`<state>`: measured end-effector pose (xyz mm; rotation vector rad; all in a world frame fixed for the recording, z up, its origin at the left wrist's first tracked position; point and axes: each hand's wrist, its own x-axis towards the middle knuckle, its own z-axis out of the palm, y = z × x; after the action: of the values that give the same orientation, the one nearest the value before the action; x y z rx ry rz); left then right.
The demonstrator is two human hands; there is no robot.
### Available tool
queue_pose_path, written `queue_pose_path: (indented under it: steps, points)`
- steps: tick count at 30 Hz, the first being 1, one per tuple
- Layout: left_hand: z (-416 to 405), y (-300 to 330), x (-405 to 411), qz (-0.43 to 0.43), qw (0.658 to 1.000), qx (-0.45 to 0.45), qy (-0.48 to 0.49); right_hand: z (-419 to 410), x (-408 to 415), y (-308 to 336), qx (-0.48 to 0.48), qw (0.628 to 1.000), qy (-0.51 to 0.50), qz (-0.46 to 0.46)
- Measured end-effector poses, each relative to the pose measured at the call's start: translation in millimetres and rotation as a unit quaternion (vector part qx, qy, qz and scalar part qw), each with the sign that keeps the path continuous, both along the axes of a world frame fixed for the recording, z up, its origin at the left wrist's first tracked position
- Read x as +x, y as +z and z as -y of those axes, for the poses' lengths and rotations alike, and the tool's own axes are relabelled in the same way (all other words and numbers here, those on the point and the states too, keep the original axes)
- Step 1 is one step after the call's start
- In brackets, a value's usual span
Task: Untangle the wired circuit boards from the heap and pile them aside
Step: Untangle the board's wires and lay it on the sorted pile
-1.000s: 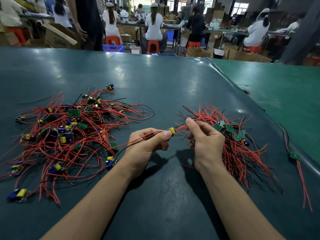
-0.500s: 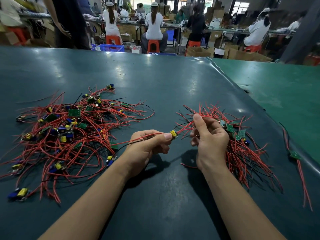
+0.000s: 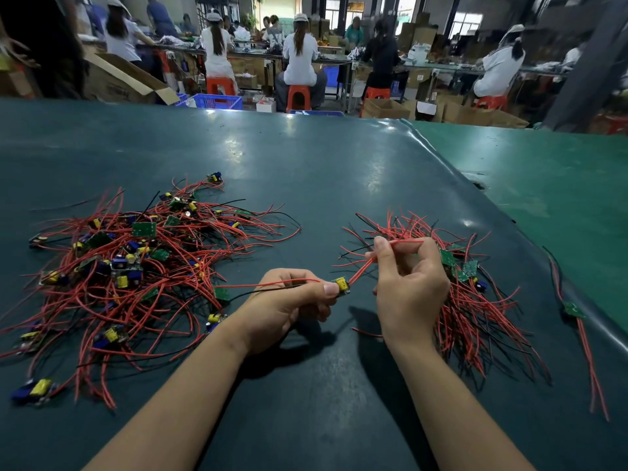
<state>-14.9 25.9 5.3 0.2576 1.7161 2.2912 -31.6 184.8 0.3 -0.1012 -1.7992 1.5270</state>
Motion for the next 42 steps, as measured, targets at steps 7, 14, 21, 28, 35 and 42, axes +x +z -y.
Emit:
queue_pose_path:
  steps: [7, 14, 21, 28, 35, 42]
  points:
    - [-1, 0, -1, 0.014, 0.998, 0.022, 0.053, -1, -8, -8, -0.022, 0.999, 0.003, 0.039]
    - [-1, -1, -4, 0.019, 0.996, 0.042, 0.074, -4, -9, -6, -0.016, 0.998, 0.013, 0.054]
    - [0, -3, -3, 0.007, 0.999, 0.019, 0.048, -7, -11, -1, -0.014, 0.999, -0.008, 0.041]
    - [1, -2, -3, 0.008, 0.999, 0.024, 0.048, -12, -10, 0, 0.046, 0.998, -0.033, 0.022]
    - [1, -2, -3, 0.0, 0.998, 0.031, 0.047, -12, -10, 3, -0.038, 0.999, -0.021, 0.007]
    - [2, -4, -4, 0.001, 0.999, 0.03, 0.035, -11, -11, 5, -0.101, 0.994, -0.005, -0.035]
